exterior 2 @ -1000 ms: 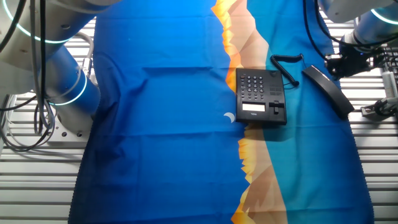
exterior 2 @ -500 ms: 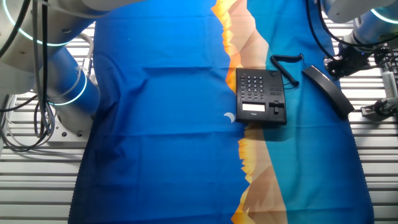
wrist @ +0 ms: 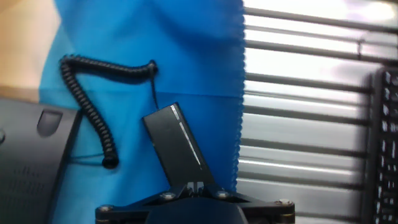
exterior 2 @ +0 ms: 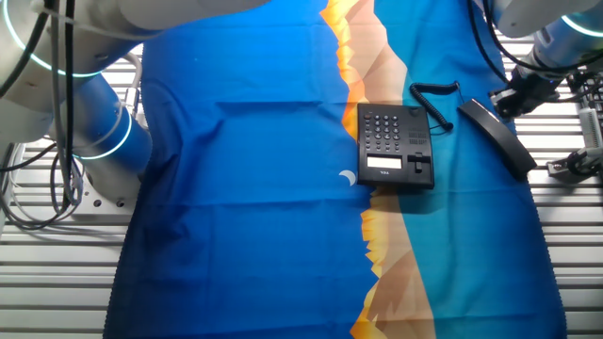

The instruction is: Place the handset of the telephone on the corresponding phone cradle

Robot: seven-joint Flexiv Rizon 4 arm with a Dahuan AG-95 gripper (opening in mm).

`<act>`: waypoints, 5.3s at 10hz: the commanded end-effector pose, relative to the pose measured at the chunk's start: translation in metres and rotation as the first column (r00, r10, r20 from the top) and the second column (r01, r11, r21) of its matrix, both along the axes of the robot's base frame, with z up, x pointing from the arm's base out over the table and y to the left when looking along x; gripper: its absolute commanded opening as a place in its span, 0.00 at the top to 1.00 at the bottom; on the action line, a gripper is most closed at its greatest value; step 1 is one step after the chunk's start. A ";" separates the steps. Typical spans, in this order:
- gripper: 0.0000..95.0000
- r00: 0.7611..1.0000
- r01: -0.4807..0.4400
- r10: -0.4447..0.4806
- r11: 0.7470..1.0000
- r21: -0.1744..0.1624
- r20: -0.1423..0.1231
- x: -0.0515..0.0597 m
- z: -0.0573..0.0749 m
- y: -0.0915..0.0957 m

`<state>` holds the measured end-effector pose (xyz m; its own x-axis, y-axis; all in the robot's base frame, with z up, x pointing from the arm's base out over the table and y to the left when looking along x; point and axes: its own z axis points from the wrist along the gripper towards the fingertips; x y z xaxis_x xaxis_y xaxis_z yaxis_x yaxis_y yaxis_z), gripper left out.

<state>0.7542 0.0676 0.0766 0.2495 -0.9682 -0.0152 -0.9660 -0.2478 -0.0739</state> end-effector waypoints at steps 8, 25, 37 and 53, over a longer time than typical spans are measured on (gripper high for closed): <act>1.00 0.979 -0.204 0.204 0.979 -0.002 -0.025 -0.005 -0.004 0.000; 0.20 0.971 -0.237 0.238 0.971 0.036 -0.034 -0.004 -0.009 0.007; 0.20 0.981 -0.188 0.188 0.982 -0.004 -0.051 -0.007 -0.023 0.008; 0.40 0.982 -0.187 0.185 0.981 -0.053 -0.044 -0.008 -0.043 0.008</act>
